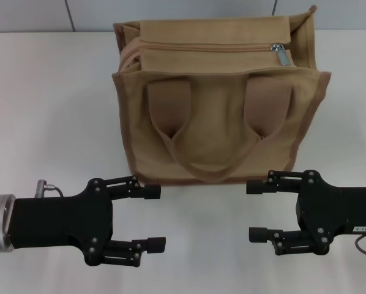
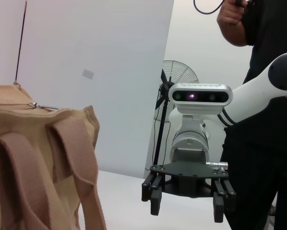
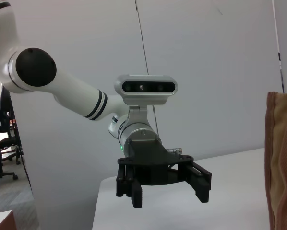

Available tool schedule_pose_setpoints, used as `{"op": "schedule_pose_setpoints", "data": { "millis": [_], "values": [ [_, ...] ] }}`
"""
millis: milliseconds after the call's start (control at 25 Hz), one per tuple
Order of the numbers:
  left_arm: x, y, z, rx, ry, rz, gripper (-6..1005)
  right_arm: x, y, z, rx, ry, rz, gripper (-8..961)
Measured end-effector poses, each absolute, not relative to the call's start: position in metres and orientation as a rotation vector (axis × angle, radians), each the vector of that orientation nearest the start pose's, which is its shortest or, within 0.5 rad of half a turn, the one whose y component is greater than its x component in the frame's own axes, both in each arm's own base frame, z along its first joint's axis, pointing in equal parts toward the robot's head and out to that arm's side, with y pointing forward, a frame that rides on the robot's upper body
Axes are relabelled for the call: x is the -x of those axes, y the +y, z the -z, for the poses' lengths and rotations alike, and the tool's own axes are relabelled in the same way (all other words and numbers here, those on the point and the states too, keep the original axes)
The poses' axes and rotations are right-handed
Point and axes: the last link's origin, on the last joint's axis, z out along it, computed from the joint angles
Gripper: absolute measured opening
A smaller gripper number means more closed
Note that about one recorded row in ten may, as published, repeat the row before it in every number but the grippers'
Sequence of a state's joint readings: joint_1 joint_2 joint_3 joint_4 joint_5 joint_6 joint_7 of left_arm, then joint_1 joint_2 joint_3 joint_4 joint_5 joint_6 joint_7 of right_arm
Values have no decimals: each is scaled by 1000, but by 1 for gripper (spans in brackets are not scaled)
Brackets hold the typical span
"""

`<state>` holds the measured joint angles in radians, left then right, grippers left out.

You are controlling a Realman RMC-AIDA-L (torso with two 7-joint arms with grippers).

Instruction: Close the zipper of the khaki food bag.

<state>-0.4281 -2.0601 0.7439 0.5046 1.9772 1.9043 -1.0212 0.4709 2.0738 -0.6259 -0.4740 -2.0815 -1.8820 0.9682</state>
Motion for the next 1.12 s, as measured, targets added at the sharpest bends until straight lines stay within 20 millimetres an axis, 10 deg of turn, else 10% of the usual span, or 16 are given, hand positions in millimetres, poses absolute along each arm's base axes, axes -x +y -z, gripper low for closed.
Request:
{"op": "schedule_pose_setpoints", "data": {
  "millis": [1120],
  "values": [
    [267,245,15,2968,-272,1034,818,-266,253,19,2932,231,-1012,730]
  ]
}}
